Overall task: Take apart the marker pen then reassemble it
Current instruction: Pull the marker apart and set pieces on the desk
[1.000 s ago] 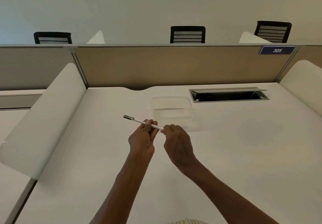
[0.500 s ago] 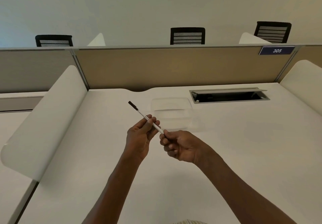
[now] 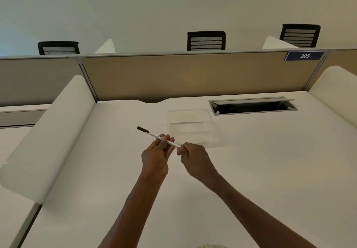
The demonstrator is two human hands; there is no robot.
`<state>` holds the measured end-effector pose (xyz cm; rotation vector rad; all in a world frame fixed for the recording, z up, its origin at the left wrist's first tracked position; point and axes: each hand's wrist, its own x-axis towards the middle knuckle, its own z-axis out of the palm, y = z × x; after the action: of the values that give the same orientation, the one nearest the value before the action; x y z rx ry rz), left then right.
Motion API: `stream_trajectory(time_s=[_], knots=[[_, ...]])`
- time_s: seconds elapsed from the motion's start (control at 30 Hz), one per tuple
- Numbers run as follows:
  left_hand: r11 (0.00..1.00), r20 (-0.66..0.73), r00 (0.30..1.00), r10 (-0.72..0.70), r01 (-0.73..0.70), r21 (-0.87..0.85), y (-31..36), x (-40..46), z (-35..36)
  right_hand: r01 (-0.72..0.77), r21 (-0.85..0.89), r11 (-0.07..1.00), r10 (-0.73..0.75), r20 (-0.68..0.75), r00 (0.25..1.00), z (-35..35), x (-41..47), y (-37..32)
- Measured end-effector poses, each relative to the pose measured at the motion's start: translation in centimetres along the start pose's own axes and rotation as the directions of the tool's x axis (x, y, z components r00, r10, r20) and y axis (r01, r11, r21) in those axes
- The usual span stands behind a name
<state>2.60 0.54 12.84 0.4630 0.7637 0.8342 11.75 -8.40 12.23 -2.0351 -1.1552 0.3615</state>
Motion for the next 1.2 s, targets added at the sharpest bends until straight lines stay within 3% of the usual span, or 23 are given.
stream_trajectory(time_s=[0.03,0.1,0.2,0.27,0.3,0.37,0.4,0.43,0.47,0.5,0.53,0.6,0.67,0.73,0.77,0.83,0.9,0.97,1.03,1.07,1.13,1.2], knots=[[1.000,0.022,1.000,0.014,-0.015,0.013,0.0,0.1,-0.3,-0.189,0.261,0.946,0.157,0.140,0.978,-0.5,0.2,-0.3],[0.999,0.078,0.997,0.027,-0.030,0.031,0.2,0.2,-0.8,-0.484,0.557,0.675,0.278,0.416,0.866,-1.5,0.6,-0.6],[0.998,0.159,0.987,0.028,-0.036,0.048,0.5,0.3,-1.0,-0.676,0.597,0.432,0.262,0.634,0.728,-2.8,0.8,-0.7],[0.998,0.171,0.984,0.040,-0.049,0.046,0.6,0.2,-0.8,-0.698,0.614,0.368,0.267,0.649,0.712,-2.8,0.9,-0.8],[0.997,0.157,0.986,0.050,-0.058,0.047,0.5,0.1,-0.7,-0.672,0.623,0.401,0.286,0.611,0.738,-2.6,1.0,-0.9],[0.996,0.084,0.994,0.065,-0.069,0.051,0.4,0.0,-0.3,-0.516,0.562,0.647,0.326,0.409,0.853,-1.7,0.9,-1.2],[0.997,0.038,0.997,0.060,-0.062,0.046,0.3,-0.1,-0.1,-0.376,0.433,0.819,0.298,0.239,0.924,-1.3,0.8,-1.2],[0.999,-0.006,0.999,0.044,-0.044,0.030,0.1,-0.2,0.1,-0.186,0.207,0.961,0.179,0.051,0.983,-0.8,0.6,-1.1],[1.000,-0.043,0.999,0.020,-0.020,0.006,0.0,-0.2,0.4,0.011,-0.070,0.998,-0.017,-0.084,0.996,-0.2,0.4,-0.8],[1.000,-0.068,0.998,-0.005,0.004,-0.017,-0.1,-0.3,0.6,0.158,-0.290,0.944,-0.207,-0.145,0.968,0.2,0.0,-0.5],[0.999,-0.083,0.996,-0.027,0.024,-0.034,-0.1,-0.3,0.7,0.241,-0.427,0.871,-0.335,-0.158,0.929,0.5,-0.3,-0.2],[0.998,-0.090,0.995,-0.051,0.048,-0.043,-0.2,-0.2,0.7,0.280,-0.537,0.795,-0.413,-0.142,0.900,0.8,-0.5,0.3],[0.998,-0.077,0.996,-0.054,0.051,-0.033,-0.2,-0.1,0.2,0.231,-0.432,0.872,-0.307,-0.114,0.945,0.7,-0.4,0.3],[0.999,-0.047,0.998,-0.039,0.038,-0.009,-0.2,0.2,-0.4,0.010,-0.020,1.000,-0.009,0.033,0.999,0.1,0.2,-0.1],[1.000,-0.022,0.999,-0.028,0.028,0.004,-0.1,0.3,-0.7,-0.159,0.227,0.961,0.127,0.152,0.980,-0.3,0.5,-0.3],[1.000,0.057,0.998,-0.001,-0.001,0.026,0.1,0.5,-1.0,-0.446,0.515,0.732,0.253,0.403,0.879,-1.4,1.1,-0.4],[0.998,0.133,0.991,0.029,-0.036,0.051,0.4,0.4,-0.9,-0.608,0.571,0.552,0.250,0.582,0.774,-2.4,1.4,-0.3],[0.996,0.161,0.985,0.055,-0.066,0.065,0.4,0.3,-0.7,-0.673,0.590,0.446,0.235,0.648,0.724,-2.9,1.4,-0.3],[0.994,0.150,0.986,0.078,-0.088,0.062,0.4,0.1,-0.4,-0.652,0.622,0.434,0.258,0.608,0.751,-2.6,1.4,-0.5],[0.993,0.131,0.987,0.090,-0.098,0.059,0.3,0.0,-0.2,-0.614,0.625,0.482,0.288,0.549,0.785,-2.3,1.3,-0.7],[0.994,0.065,0.993,0.095,-0.099,0.053,0.0,-0.2,0.1,-0.455,0.524,0.720,0.323,0.328,0.888,-1.5,1.0,-1.0],[0.998,-0.014,0.998,0.058,-0.058,0.011,-0.6,-0.5,0.4,-0.150,0.116,0.982,0.148,0.019,0.989,-0.7,0.7,-0.8]])
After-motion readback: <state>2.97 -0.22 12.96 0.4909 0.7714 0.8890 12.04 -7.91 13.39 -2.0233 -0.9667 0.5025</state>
